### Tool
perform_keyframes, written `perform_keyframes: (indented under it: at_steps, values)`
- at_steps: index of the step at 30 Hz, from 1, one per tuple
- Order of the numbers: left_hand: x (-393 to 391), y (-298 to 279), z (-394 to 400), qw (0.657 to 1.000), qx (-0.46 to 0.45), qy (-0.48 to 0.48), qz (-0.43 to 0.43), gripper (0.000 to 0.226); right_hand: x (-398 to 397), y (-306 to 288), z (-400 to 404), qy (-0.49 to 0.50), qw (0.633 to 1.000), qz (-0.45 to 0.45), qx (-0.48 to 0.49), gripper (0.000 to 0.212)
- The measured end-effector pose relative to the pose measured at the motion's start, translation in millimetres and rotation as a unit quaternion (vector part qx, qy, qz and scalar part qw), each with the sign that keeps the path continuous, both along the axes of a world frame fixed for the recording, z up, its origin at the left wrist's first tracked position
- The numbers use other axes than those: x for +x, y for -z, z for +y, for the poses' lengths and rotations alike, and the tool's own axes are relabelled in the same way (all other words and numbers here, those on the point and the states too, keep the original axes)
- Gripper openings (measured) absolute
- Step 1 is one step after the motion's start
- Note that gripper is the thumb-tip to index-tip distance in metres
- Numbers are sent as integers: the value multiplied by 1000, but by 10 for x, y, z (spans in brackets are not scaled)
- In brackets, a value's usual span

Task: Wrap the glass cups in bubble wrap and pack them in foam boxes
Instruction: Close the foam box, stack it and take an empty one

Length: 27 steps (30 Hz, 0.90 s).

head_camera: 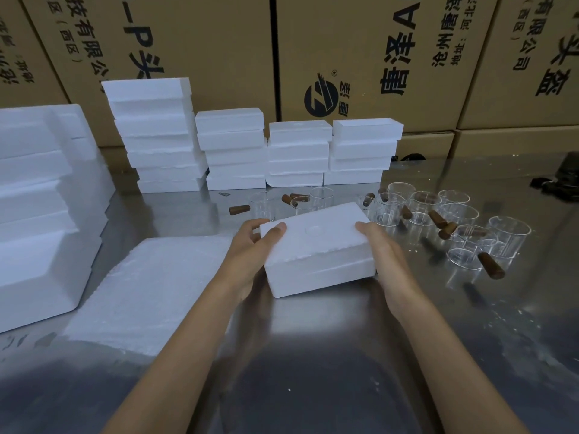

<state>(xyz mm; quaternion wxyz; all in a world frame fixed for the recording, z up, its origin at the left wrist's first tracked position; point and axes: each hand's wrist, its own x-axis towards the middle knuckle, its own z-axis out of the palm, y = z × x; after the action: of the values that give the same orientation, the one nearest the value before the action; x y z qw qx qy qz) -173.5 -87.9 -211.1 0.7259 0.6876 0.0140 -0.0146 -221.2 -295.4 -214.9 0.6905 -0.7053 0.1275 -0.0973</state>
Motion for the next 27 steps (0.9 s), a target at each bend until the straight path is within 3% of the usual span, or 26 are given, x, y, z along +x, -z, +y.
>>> perform_keyframes:
  at_steps: [3, 10, 13, 15, 18, 22, 25, 27]
  values:
    - [3, 25, -9, 1000, -30, 3, 1, 44, -3, -28, 19, -1, 999, -7, 39, 39]
    - [-6, -25, -38, 995, -67, 67, 6, 57, 37, -37, -21, 61, 983, -27, 170, 21]
    - [-17, -68, -51, 991, -111, 76, 19, 35, 21, -70, -66, 43, 968, -39, 244, 29]
    - [-33, -56, -45, 990, -121, 67, 31, 33, 10, -88, -67, 25, 960, -54, 274, 34]
    - [-21, -11, -18, 986, -154, 53, 38, 36, -21, -118, 22, 8, 961, -57, 271, 30]
    - [-36, 90, -75, 944, -314, 48, 90, 29, -98, -214, 241, -1, 973, -54, 223, 30]
    - [-14, 223, -33, 920, -369, 49, 121, 43, -156, -428, 401, 4, 984, -52, 172, 22]
    - [12, 265, 20, 912, -386, 44, 132, 39, -169, -608, 567, -31, 981, -69, 178, 15]
